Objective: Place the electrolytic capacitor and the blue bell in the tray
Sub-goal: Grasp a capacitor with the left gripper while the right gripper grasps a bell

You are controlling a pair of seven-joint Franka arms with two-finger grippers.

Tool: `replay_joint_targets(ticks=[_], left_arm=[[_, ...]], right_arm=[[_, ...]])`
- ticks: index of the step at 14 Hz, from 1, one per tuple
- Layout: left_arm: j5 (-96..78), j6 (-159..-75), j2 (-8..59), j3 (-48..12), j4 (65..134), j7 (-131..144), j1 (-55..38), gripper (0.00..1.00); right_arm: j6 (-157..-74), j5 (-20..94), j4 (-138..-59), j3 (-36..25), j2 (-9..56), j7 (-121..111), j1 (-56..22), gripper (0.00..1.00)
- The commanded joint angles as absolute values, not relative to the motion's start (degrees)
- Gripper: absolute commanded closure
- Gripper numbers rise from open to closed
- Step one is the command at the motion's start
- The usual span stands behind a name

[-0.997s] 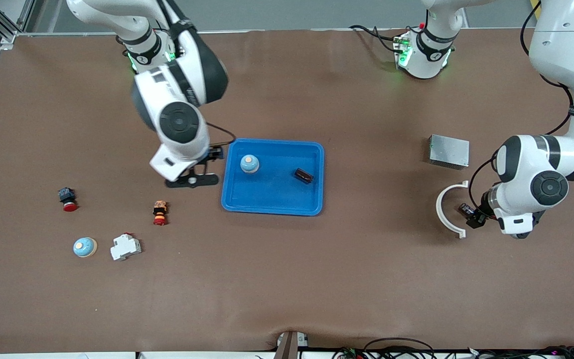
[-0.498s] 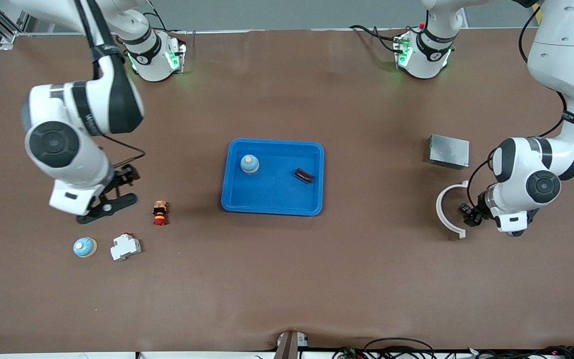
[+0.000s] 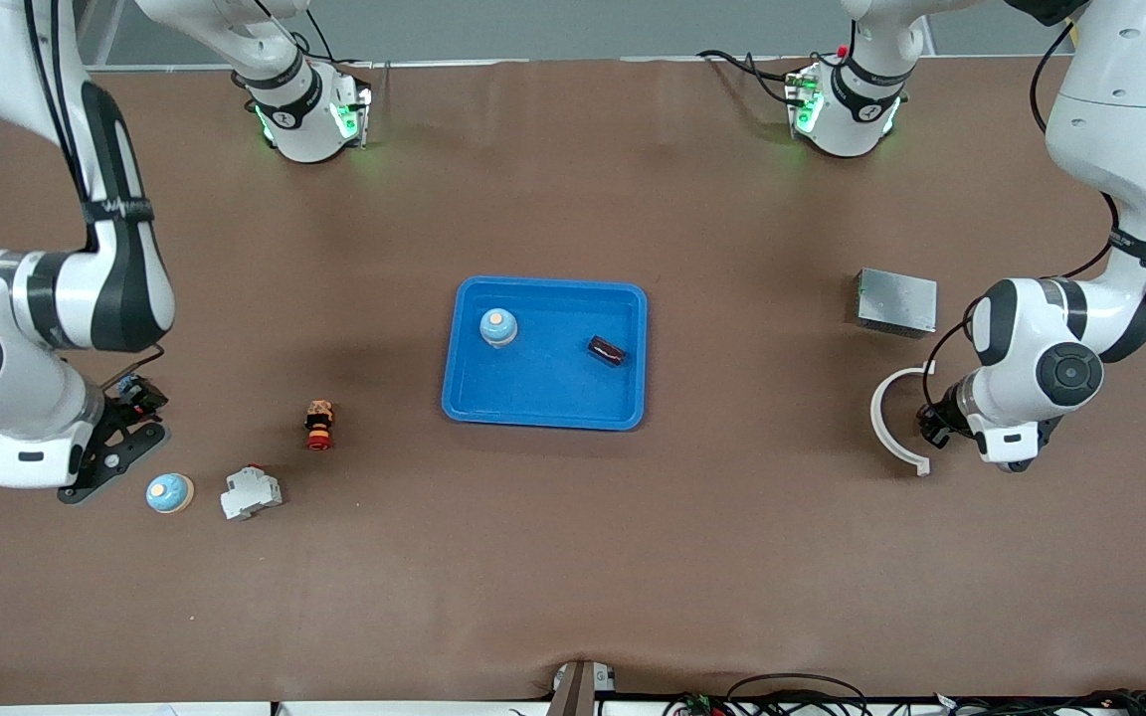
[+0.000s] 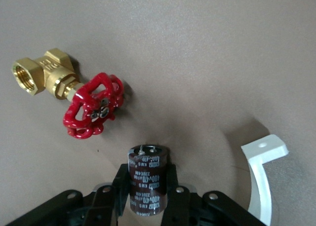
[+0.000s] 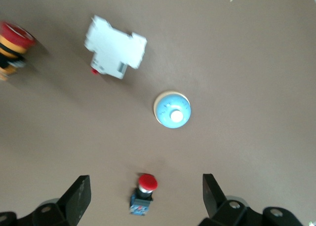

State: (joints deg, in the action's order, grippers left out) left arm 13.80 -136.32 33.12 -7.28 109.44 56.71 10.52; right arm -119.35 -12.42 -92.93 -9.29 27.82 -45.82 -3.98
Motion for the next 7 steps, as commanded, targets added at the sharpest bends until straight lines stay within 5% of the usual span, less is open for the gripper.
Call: replay_joint_targets(ticks=[1, 7], left_arm=[[14.9, -136.1, 31.5, -7.7, 110.0, 56.5, 10.7, 1.0], [14.7, -126.9, 24.3, -12.9, 109.5, 57.4, 10.8, 1.0]], right_arm=[[-122.2, -11.0, -92.2, -7.9, 32.7, -48.6, -1.6, 0.0], [-128.4, -5.2, -92.1, -8.0, 39.2, -52.3, 0.1, 0.0]])
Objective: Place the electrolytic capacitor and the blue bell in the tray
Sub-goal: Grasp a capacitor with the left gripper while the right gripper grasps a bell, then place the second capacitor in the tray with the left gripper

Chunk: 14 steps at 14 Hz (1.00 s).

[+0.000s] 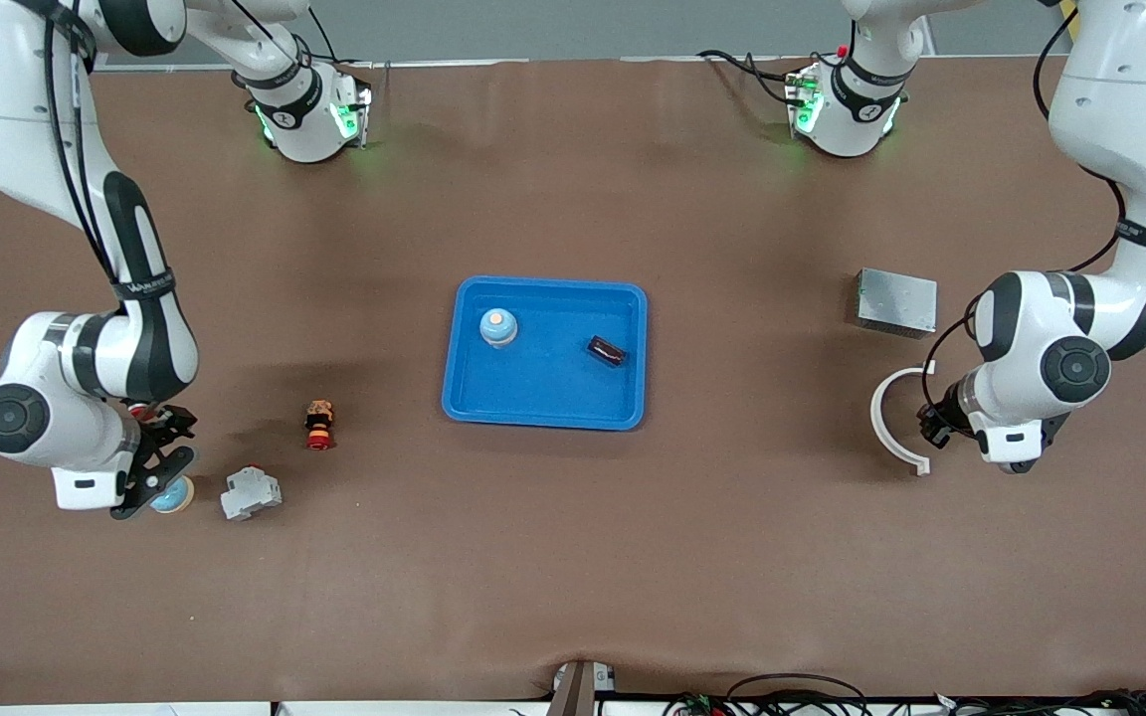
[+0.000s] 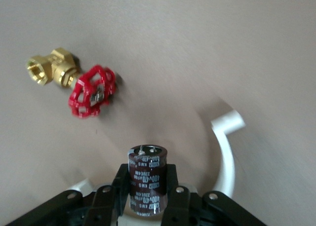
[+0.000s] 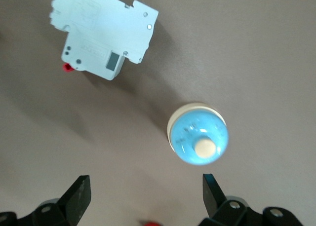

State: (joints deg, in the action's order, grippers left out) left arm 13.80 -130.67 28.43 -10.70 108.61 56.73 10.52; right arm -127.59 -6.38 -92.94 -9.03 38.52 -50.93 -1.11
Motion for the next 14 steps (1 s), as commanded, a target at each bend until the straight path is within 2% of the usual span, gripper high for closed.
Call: replay_joint_targets(ticks=[1, 6, 10, 14], left_arm=[[14.2, -126.2, 23.2, -14.1, 109.5, 57.5, 10.8, 1.0], [12.0, -125.0, 21.4, -21.7, 109.3, 66.5, 10.7, 1.0], [11.9, -125.0, 22.7, -28.5, 105.4, 76.5, 10.1, 1.0], [12.1, -125.4, 25.5, -30.4, 100.8, 83.2, 4.8, 1.0]], right_arm=[[-129.5, -5.3, -91.8, -8.0, 39.8, -52.4, 0.2, 0.0], [-134.5, -6.0, -91.3, -8.0, 42.0, -59.5, 0.9, 0.0], [-139.3, -5.5, -90.8, -8.0, 44.5, -63.5, 2.6, 0.0], [-139.9, -5.4, -88.9, -7.9, 46.5, -63.5, 2.7, 0.0]])
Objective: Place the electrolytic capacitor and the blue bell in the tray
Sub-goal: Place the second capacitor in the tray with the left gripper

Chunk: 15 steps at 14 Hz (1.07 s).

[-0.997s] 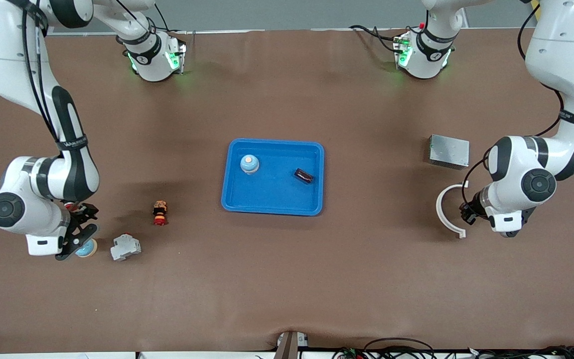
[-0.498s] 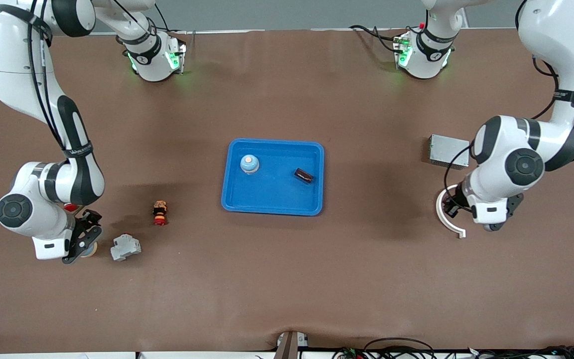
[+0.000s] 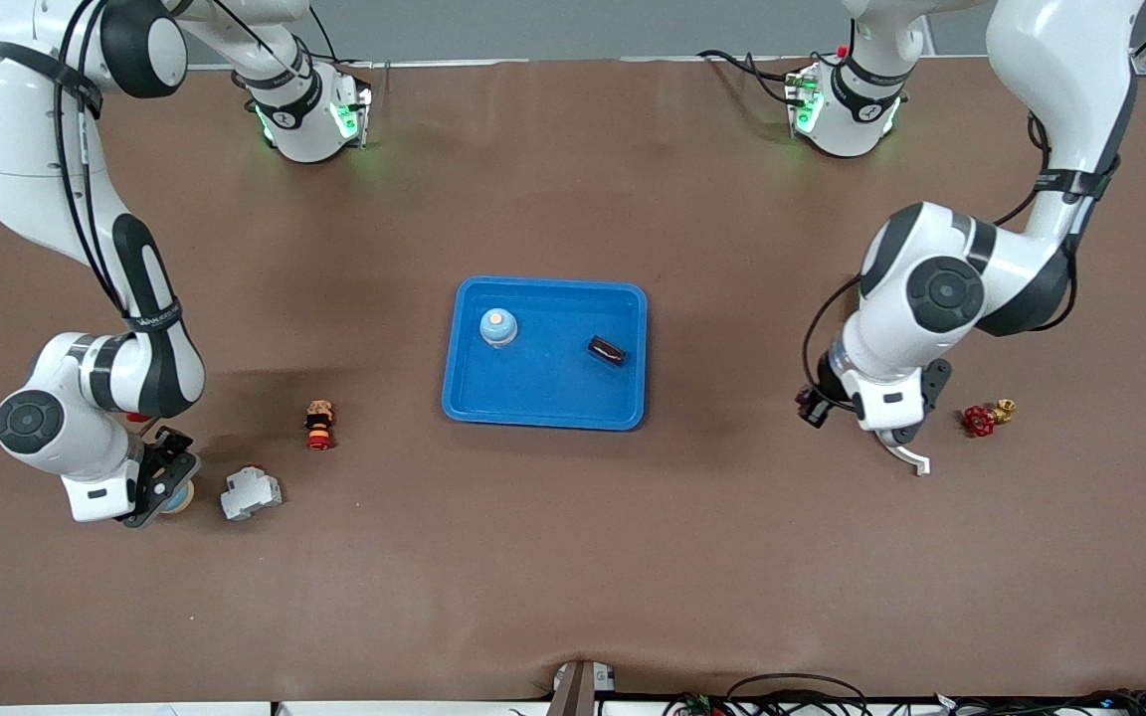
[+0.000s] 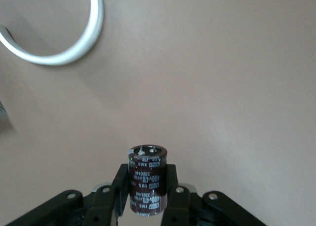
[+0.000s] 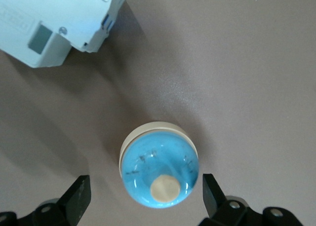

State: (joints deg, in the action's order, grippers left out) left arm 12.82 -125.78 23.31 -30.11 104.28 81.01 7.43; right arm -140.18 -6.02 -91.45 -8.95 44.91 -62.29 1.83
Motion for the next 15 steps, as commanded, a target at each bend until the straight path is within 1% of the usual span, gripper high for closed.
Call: replay_joint_targets(ticks=[1, 2, 3, 4, 5, 6, 7, 8, 9, 11, 13, 15], left_arm=[[12.0, -125.4, 26.2, -30.3, 99.4, 84.5, 3.2, 1.0], [12.3, -125.5, 27.3, -30.3, 98.1, 86.3, 1.7, 1.0], [12.7, -125.6, 28.5, -30.3, 96.6, 88.2, 0.0, 1.0], [12.7, -125.7, 29.6, -30.2, 95.5, 89.6, -1.6, 1.0], [12.7, -125.9, 30.5, -30.1, 94.8, 90.4, -3.3, 1.0], [12.7, -125.9, 31.3, -30.1, 94.5, 90.8, -4.6, 1.0], [12.7, -126.6, 32.0, -30.1, 94.3, 91.1, -5.6, 1.0], [12.7, -128.4, 32.7, -30.1, 94.0, 91.7, -6.8, 1.0], [12.7, -130.0, 33.4, -30.1, 94.0, 92.7, -7.7, 1.0], [12.7, -133.1, 35.9, -30.1, 93.2, 93.3, -9.8, 1.0], [12.8, -133.3, 38.5, -29.1, 91.6, 94.0, -13.0, 1.0], [13.4, -133.6, 40.2, -27.5, 91.1, 94.8, -16.2, 1.0]], right_arm=[[-139.9, -5.4, -88.9, -7.9, 46.5, -63.5, 2.7, 0.0], [-139.9, -5.4, -88.9, -7.9, 46.5, -63.5, 2.7, 0.0], [-139.9, -5.4, -88.9, -7.9, 46.5, -63.5, 2.6, 0.04], [-139.8, -5.4, -88.9, -7.9, 46.5, -63.5, 2.7, 0.37], [-139.9, -5.4, -88.9, -7.9, 46.5, -63.5, 2.7, 0.58], [-139.9, -5.4, -88.9, -7.9, 46.5, -63.5, 2.7, 0.73], [-139.9, -5.3, -88.9, -7.9, 46.5, -63.5, 2.7, 0.83], [-139.8, -5.2, -88.9, -7.9, 46.5, -63.5, 2.7, 0.87], [-139.8, -5.2, -88.9, -7.9, 46.4, -63.5, 2.7, 0.87], [-139.1, -4.8, -88.9, -7.8, 46.1, -63.2, 2.6, 0.93], [-138.4, -3.8, -88.9, -7.7, 45.1, -63.0, 2.1, 0.95], [-132.6, -3.4, -87.7, -7.4, 43.3, -62.8, 1.9, 0.95]])
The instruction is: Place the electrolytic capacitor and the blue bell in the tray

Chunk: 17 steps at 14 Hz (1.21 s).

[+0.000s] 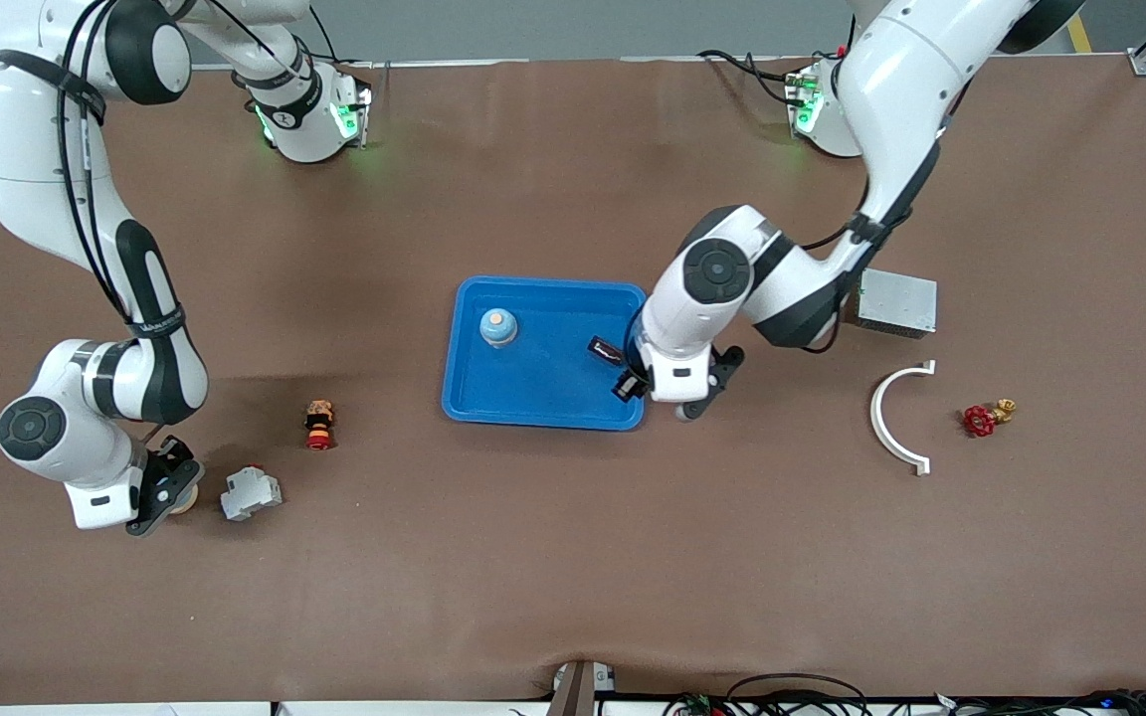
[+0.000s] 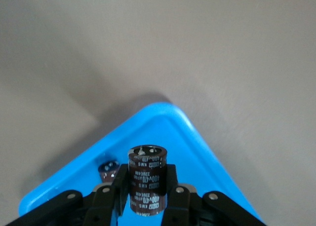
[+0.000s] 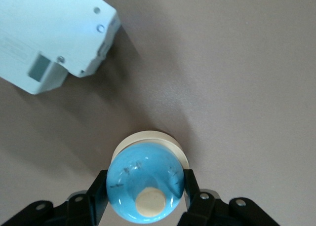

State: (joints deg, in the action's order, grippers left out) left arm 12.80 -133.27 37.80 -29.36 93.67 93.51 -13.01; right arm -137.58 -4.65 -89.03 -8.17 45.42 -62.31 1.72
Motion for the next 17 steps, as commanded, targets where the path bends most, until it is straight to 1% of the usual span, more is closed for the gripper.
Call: replay_joint_targets(ticks=[1, 3, 5, 6, 8, 11, 12, 15, 16, 17], left_arm=[[13.9, -133.7, 40.9, -26.2, 91.0, 95.2, -18.3, 1.0], [13.8, -133.9, 42.0, -23.4, 90.9, 96.0, -21.9, 1.0], [13.9, -134.0, 43.8, -22.2, 89.2, 96.3, -23.8, 1.0], [13.9, -134.1, 44.4, -21.8, 88.8, 96.2, -24.1, 1.0], [14.0, -134.1, 45.3, -21.4, 87.7, 96.2, -24.4, 1.0], [14.0, -134.1, 47.0, -21.4, 86.6, 95.9, -24.9, 1.0], [14.0, -134.1, 47.0, -21.4, 86.6, 95.7, -24.9, 0.97], [14.7, -134.0, 47.0, -21.4, 86.6, 95.4, -24.7, 0.54], [14.9, -133.9, 46.8, -21.4, 86.6, 95.4, -24.6, 0.3], [14.9, -133.6, 46.4, -21.1, 86.6, 95.5, -24.5, 0.0]], right_arm=[[-128.0, -2.1, -86.1, -7.1, 41.9, -62.6, 1.8, 0.95], [-117.6, 0.2, -81.7, -7.2, 39.9, -60.0, 0.4, 0.95], [-109.2, -0.8, -79.8, -7.3, 37.2, -52.4, -2.6, 0.95], [-106.6, -1.1, -79.8, -7.5, 34.8, -47.9, -4.7, 0.95], [-102.2, -0.9, -79.8, -7.4, 32.7, -38.8, -8.4, 0.97], [-99.5, -0.3, -79.7, -7.3, 30.7, -19.1, -16.3, 0.97], [-99.5, 0.1, -79.7, -7.2, 30.7, -14.4, -18.2, 0.97], [-100.1, 0.3, -79.7, -7.2, 30.8, -2.2, -24.0, 0.97], [-100.2, 0.5, -79.7, -7.2, 30.8, 1.9, -25.6, 0.97], [-100.4, 0.8, -79.7, -7.2, 30.9, 4.8, -27.1, 0.97]])
